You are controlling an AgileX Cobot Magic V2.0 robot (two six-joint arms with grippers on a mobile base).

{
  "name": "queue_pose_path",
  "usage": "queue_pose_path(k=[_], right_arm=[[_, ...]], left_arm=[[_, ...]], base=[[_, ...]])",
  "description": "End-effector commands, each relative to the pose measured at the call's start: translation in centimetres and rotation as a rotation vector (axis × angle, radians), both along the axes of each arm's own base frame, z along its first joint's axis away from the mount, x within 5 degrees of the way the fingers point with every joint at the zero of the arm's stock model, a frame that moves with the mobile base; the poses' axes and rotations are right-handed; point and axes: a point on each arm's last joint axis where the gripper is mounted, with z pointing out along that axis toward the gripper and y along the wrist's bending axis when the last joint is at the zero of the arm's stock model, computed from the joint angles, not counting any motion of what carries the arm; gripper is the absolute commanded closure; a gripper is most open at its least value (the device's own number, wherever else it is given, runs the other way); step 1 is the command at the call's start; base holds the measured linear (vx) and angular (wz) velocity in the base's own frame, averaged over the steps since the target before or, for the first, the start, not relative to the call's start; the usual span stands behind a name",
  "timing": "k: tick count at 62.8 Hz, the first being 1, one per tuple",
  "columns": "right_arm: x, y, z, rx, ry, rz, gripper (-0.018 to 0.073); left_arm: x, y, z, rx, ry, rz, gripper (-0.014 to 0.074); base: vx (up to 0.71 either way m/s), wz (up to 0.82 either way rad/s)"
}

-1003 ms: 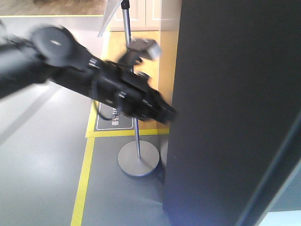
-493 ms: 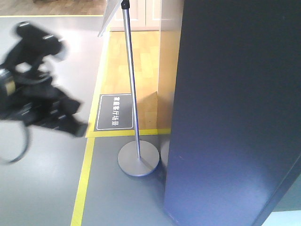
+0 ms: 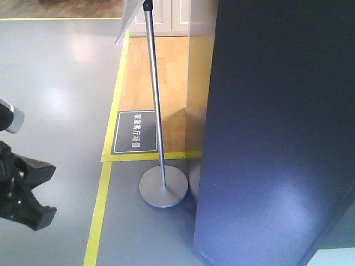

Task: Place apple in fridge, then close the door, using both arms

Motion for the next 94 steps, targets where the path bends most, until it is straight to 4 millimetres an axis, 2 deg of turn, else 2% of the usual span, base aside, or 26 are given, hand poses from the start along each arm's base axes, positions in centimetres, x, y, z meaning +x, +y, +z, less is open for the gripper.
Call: queue_pose_path(k=[1, 7, 11, 24, 35, 41, 50, 68, 73, 80, 94], right_arm=[[0.5, 0.0, 1.1, 0.012, -0.075, -0.016, -0.0015], [0.7, -0.3, 1.1, 0.003, -0.082, -0.056, 0.0072], [0.9, -0.5, 1.2, 0.014, -0.092, -0.091, 0.0167], [1.4, -0.5, 2.1, 0.064, -0.186, -0.123, 0.0578], [3.1, -0.4, 2.9, 0.037, -0.261, -0.179, 0.0570], [4.8, -0.2, 2.9, -0.019, -0.251, -0.229, 0.0569], [7.8, -0.2, 2.7, -0.205, -0.257, -0.315, 0.0567], [12.8, 0.6, 2.6, -0.386, -0.247, -0.445, 0.0563], [14.1, 1.2, 3.4, -0.393, -0.233, -0.448, 0.0563], [15.9, 2.0, 5.7, -0.366, -0.246, -0.471, 0.0563], [19.2, 0.5, 8.9, -0.305, -0.241, -0.550, 0.0563]], left_arm=[[-0.1, 0.0, 1.1, -0.031, -0.045, 0.002, 0.0603], [-0.2, 0.1, 1.0, -0.020, -0.029, 0.004, 0.0603], [-0.2, 0.1, 1.0, -0.021, -0.030, 0.004, 0.0603], [-0.2, 0.1, 1.0, -0.021, -0.030, 0.004, 0.0603], [-0.2, 0.1, 1.0, -0.021, -0.030, 0.004, 0.0603], [-0.2, 0.1, 1.0, -0.021, -0.030, 0.004, 0.0603], [-0.2, 0.1, 1.0, -0.021, -0.030, 0.004, 0.0603], [-0.2, 0.1, 1.0, -0.021, -0.030, 0.004, 0.0603], [-0.2, 0.1, 1.0, -0.021, -0.030, 0.004, 0.0603], [-0.2, 0.1, 1.0, -0.021, -0.030, 0.004, 0.0603], [-0.2, 0.1, 1.0, -0.021, -0.030, 0.004, 0.0603]], base=[[0.00, 0.00], [0.00, 0.00], [0.00, 0.00], [0.00, 0.00], [0.00, 0.00], [0.00, 0.00], [0.00, 0.00], [0.00, 0.00], [0.00, 0.00], [0.00, 0.00], [0.00, 0.00]])
